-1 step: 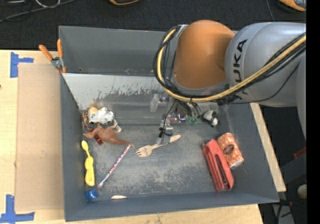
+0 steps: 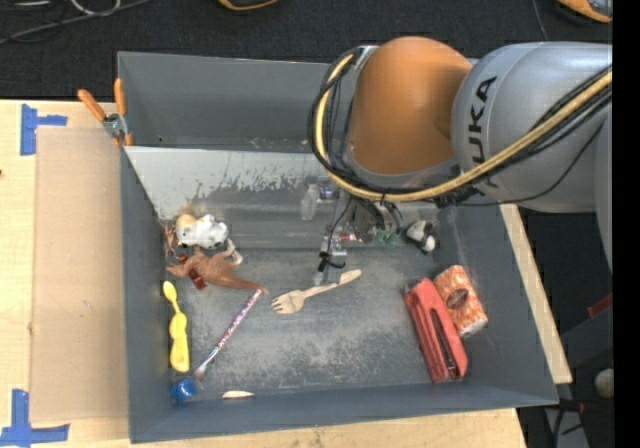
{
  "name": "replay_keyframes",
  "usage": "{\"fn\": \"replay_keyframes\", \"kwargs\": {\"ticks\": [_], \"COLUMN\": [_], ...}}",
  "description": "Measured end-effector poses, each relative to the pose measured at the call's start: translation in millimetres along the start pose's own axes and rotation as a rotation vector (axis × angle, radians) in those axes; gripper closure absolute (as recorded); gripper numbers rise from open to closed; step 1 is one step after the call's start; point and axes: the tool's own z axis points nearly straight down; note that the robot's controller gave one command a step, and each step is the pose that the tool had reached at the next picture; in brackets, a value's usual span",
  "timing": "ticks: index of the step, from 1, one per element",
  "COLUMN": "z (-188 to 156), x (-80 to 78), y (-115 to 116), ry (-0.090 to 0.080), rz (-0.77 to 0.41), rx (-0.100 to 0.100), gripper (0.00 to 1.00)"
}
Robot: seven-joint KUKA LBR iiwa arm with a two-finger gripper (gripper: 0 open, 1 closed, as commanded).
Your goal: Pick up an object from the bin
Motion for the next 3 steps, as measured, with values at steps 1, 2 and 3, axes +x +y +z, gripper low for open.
{"fn": "replay_keyframes", "kwargs": {"ticks": [1, 2, 3], "z": [68, 102, 126], "x": [20.1, 82.0, 49.4], "y": [-9, 19, -26], "ry": [-0.002, -0.007, -0.003], "rz": [0.038, -0.098, -0.112], "rx": [-0.001, -0.001, -0.001], "gripper": [0.00, 0.00, 0.00]}}
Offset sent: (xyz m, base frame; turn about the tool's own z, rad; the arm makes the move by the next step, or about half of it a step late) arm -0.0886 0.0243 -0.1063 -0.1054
